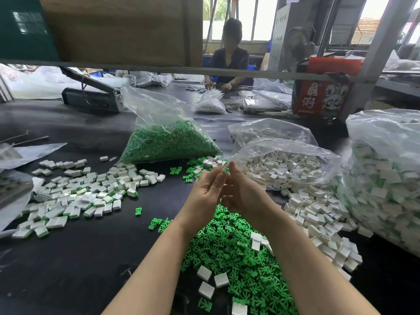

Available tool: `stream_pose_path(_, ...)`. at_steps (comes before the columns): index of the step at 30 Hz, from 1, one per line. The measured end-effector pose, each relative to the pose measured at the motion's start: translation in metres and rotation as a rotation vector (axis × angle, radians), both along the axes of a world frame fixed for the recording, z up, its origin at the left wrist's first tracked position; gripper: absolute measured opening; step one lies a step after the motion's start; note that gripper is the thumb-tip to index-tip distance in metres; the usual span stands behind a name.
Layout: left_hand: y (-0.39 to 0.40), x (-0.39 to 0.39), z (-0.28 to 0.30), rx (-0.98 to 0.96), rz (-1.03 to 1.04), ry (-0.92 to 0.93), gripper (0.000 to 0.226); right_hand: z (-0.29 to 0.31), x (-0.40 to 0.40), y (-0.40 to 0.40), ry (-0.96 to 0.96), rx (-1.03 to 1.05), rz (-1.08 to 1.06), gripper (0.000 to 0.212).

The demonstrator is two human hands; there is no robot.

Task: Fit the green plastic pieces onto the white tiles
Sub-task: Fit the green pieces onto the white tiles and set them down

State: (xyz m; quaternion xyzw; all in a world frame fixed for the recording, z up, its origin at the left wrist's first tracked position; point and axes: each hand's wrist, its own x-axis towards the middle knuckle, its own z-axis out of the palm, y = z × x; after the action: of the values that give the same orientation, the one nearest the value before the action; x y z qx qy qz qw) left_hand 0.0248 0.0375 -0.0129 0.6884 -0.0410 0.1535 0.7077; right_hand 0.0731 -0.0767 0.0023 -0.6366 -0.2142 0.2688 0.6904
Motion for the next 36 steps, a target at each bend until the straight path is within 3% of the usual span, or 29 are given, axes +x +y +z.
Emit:
stream_pose_path(4,-0.001,0.001,-0.001,-0.038,-0.024,-0.035,0.027,-0.003,0.002,0.0,0.019,0.076,-0.013,0.055)
stream_pose_path(8,0.001,-0.001,0.003,-0.051,0.111,-0.093,0.021,-0.004,0.004,-0.002,0.002,0.089,0.008,0.062)
stream_pose_path(12,0.001,-0.003,0.006,-0.051,0.202,-0.08,0.016,-0.004,0.003,0.0,0.0,0.077,0.051,0.053)
stream_pose_path(17,0.001,-0.001,0.003,-0.068,0.26,-0.048,0.016,-0.005,0.002,-0.001,0.035,0.048,0.122,0.079)
stream_pose_path(22,-0.005,-0.001,0.004,-0.151,0.255,0.0,0.017,-0.003,-0.003,-0.001,0.007,0.049,0.111,0.072)
stream_pose_path(26,-0.011,0.003,0.005,-0.223,0.275,0.073,0.033,-0.003,-0.009,0.003,-0.036,0.058,0.081,0.074)
stream_pose_path(32,-0.014,0.004,0.006,-0.245,0.307,0.071,0.029,-0.009,-0.006,0.005,-0.054,0.024,0.04,0.038)
stream_pose_path(36,-0.013,0.003,0.005,-0.246,0.295,0.068,0.034,-0.01,-0.006,0.006,-0.075,0.025,0.031,0.038)
